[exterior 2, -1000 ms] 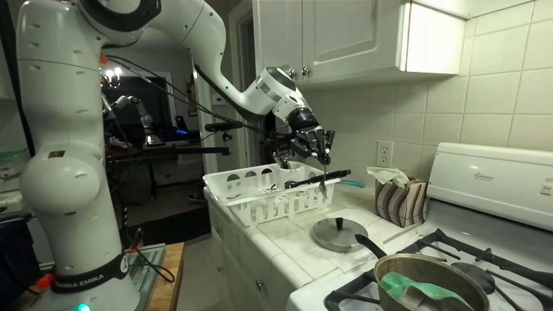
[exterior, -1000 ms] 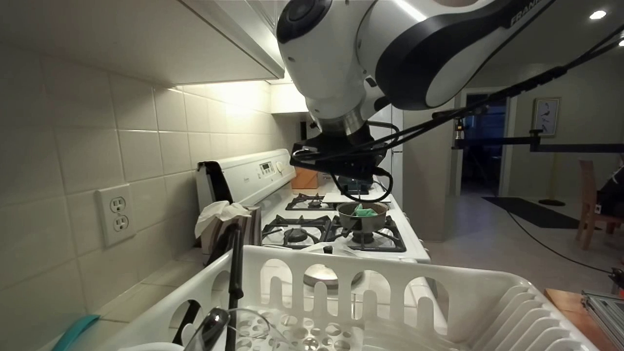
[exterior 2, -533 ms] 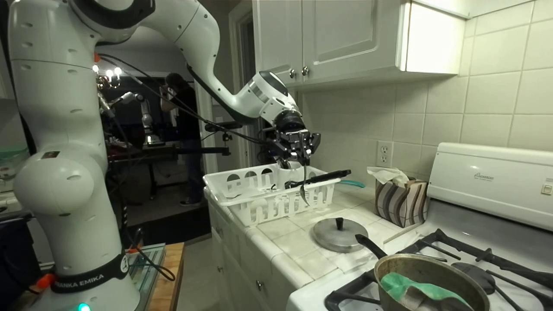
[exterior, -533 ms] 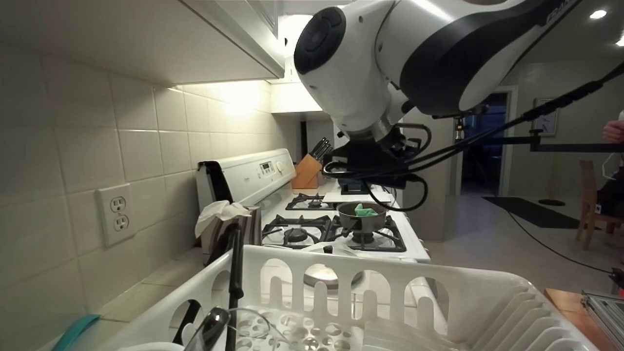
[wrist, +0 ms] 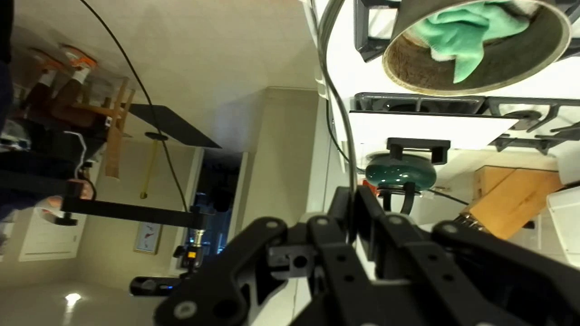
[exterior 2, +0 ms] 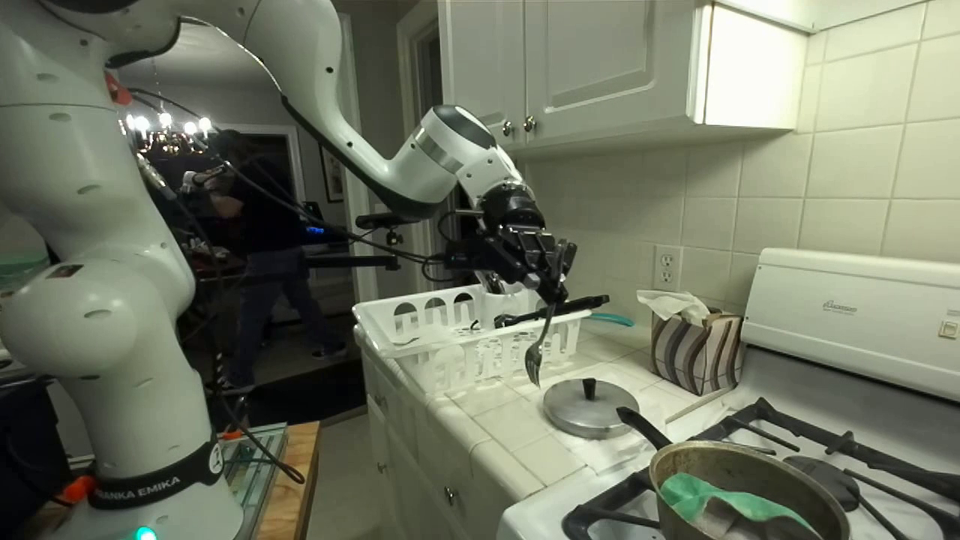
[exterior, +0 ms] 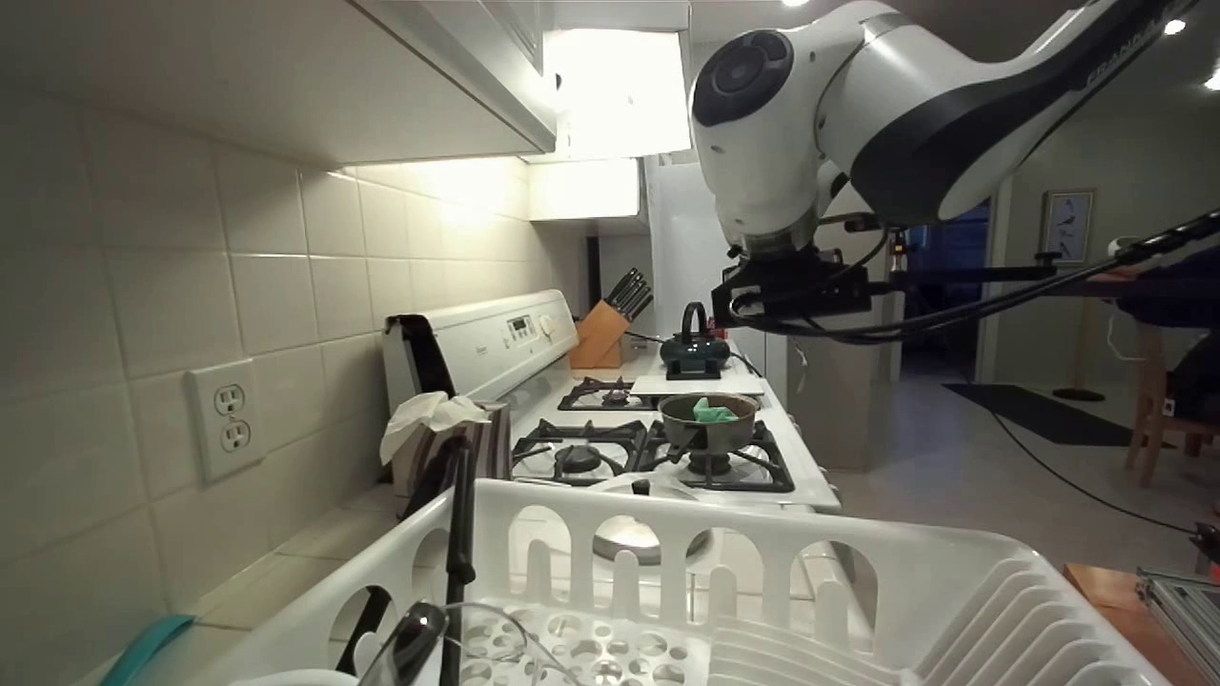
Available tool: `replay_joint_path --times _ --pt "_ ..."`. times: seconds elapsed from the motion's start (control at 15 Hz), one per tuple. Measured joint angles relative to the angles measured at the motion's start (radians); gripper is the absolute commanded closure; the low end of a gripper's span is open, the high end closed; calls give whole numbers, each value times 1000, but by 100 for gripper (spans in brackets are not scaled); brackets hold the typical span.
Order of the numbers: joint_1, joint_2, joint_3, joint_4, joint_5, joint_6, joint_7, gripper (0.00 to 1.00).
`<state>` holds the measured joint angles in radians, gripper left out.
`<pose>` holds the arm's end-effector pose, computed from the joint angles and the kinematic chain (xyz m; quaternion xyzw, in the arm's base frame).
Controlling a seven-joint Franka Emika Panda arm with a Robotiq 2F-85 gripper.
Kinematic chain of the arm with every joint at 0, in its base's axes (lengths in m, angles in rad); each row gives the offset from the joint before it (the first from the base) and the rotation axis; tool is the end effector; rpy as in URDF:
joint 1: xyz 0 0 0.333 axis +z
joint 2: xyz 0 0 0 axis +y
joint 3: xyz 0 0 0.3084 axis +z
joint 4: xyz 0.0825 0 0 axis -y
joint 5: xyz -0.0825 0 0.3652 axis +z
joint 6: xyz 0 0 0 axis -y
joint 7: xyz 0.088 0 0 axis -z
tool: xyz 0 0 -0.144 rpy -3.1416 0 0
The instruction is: Use the fork to press down on the rug in the pot and place the fork back
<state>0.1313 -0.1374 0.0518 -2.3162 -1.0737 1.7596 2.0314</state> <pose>0.4579 -0.0266 0.3959 0.6631 -0.5504 0.3439 0.3728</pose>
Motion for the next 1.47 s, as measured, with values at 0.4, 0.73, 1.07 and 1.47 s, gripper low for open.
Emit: replay_joint_path --times 0.4,0.73,1.07,1.47 --pt "-128 -52 -112 -24 -116 290 -231 92" --pt "-132 -51 -111 -24 -117 301 -236 98" --pt "-155 -25 -114 -9 -226 322 -203 98" --pt "-185 60 -146 41 -371 552 -104 98"
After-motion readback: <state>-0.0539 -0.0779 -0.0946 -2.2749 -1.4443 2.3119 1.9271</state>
